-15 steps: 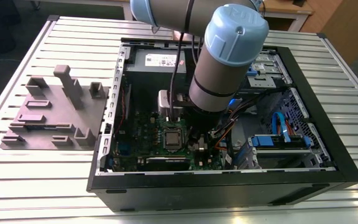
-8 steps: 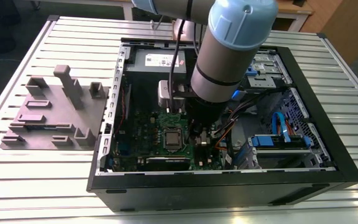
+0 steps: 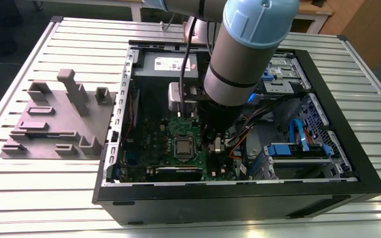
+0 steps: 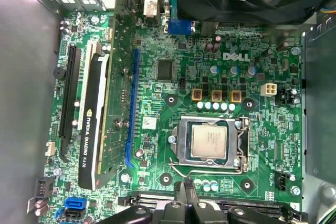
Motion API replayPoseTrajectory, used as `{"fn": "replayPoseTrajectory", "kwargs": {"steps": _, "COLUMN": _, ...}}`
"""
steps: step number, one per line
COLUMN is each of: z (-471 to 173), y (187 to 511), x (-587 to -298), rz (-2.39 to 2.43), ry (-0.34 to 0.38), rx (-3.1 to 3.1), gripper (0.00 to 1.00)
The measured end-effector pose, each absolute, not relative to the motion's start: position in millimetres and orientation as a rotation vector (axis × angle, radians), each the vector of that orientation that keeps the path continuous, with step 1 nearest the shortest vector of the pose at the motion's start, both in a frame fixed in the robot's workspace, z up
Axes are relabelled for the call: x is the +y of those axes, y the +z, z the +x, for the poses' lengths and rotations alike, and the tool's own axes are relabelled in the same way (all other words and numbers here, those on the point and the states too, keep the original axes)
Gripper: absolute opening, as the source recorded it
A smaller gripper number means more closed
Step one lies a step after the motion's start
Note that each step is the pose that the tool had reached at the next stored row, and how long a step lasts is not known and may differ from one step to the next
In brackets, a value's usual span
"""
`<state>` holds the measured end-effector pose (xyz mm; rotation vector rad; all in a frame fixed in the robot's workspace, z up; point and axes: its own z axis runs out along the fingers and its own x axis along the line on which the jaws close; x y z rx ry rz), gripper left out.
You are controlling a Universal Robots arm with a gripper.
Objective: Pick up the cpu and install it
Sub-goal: 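Install the first cpu locking lever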
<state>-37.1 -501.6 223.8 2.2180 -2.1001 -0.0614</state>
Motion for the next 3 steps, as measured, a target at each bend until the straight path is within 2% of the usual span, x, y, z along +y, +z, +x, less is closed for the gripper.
{"fn": "replayPoseTrajectory", "kwargs": {"steps": 3, "z": -37.0, "y": 223.8, "x": -501.6, "rz": 2.218, "ry": -0.061, "rx": -2.1, "gripper": 0.11}}
